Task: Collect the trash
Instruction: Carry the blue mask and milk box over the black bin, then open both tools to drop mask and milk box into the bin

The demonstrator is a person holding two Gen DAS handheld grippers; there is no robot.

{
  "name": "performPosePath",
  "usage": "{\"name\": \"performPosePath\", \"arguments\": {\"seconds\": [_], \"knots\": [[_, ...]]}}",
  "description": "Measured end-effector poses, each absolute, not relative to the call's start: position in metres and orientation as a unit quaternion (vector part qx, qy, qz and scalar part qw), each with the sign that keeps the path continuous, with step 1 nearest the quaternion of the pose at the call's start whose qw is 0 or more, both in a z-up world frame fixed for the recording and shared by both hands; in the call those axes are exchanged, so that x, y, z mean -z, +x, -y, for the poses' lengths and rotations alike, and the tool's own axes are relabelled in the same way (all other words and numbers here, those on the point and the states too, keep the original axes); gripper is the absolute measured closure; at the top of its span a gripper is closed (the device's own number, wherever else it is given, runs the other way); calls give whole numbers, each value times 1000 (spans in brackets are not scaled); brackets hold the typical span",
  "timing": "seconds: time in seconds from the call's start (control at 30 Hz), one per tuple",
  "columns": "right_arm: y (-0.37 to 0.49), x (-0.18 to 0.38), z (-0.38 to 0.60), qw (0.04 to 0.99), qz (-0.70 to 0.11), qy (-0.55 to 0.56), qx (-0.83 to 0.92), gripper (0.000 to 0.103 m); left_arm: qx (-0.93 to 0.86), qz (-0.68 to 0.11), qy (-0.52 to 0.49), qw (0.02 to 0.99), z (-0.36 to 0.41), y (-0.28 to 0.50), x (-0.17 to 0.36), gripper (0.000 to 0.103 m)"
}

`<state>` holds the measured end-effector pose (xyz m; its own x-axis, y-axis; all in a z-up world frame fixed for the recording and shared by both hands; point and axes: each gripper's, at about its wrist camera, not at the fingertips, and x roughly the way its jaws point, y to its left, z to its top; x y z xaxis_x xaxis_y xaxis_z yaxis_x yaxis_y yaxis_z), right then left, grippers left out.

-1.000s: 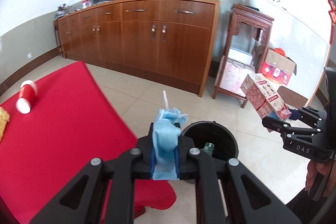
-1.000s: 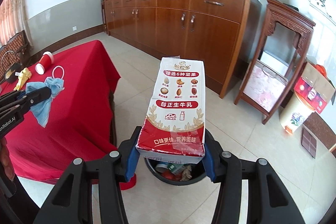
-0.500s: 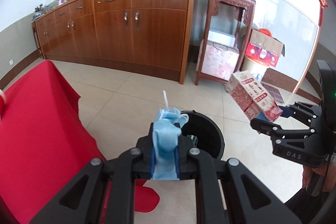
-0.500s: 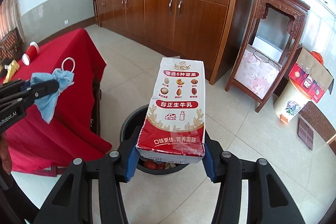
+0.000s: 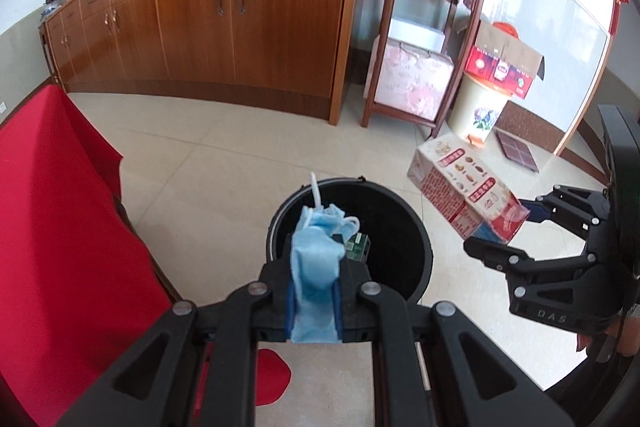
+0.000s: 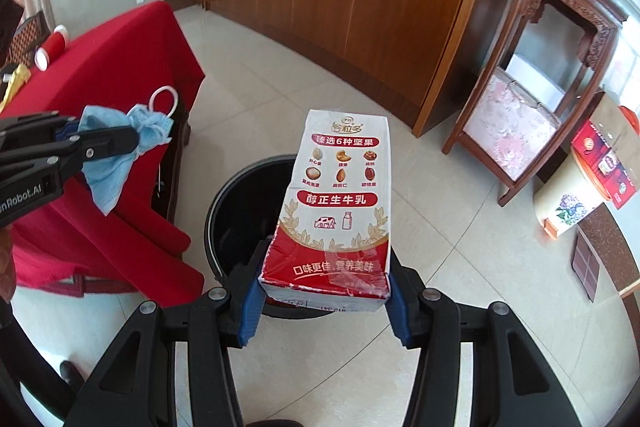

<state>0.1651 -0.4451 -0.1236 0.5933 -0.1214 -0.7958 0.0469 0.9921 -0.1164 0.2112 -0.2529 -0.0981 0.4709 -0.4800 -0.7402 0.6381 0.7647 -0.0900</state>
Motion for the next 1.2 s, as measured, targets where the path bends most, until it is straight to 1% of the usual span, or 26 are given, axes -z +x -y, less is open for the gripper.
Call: {"name": "performPosePath", "arguments": {"seconds": [0.33, 0.43, 0.47, 0.5, 0.53, 0.57, 0.6, 0.63, 0.73, 0.8, 0.83, 0.97, 1.2], "knots": [[193, 176, 452, 866, -495, -75, -1, 49, 345, -438, 112, 823, 278, 231, 144, 86], [206, 191, 454, 858, -507, -85, -17, 49, 348, -452, 111, 814, 285, 238, 155, 82], [210, 195, 454, 857, -508, -89, -19, 49, 351, -453, 111, 812, 287, 239, 159, 75], [213, 201, 454, 855, -509, -96, -18, 49, 344, -461, 116, 810, 290, 243, 166, 53], [216, 207, 455, 854, -509, -106, -12, 42, 322, -468, 121, 814, 289, 246, 171, 39], [221, 215, 458, 850, -515, -110, 0, 31, 307, -469, 120, 819, 287, 247, 173, 23], [223, 220, 465, 849, -519, -102, 12, 9, 303, -468, 114, 822, 283, 248, 173, 22], [224, 222, 471, 851, -517, -93, 23, 1, 301, -467, 108, 824, 279, 247, 172, 22], [224, 218, 489, 851, -516, -77, 62, 1, 284, -466, 112, 830, 271, 245, 172, 22], [224, 215, 499, 851, -516, -59, 83, 0, 277, -469, 112, 831, 267, 241, 171, 13], [223, 214, 506, 850, -517, -41, 93, 0, 274, -468, 113, 832, 267, 241, 170, 12], [218, 210, 515, 849, -516, -3, 110, 0, 262, -456, 119, 842, 263, 236, 162, 8], [210, 194, 511, 857, -497, 17, 131, 0, 264, -439, 133, 848, 266, 234, 150, 3]]}}
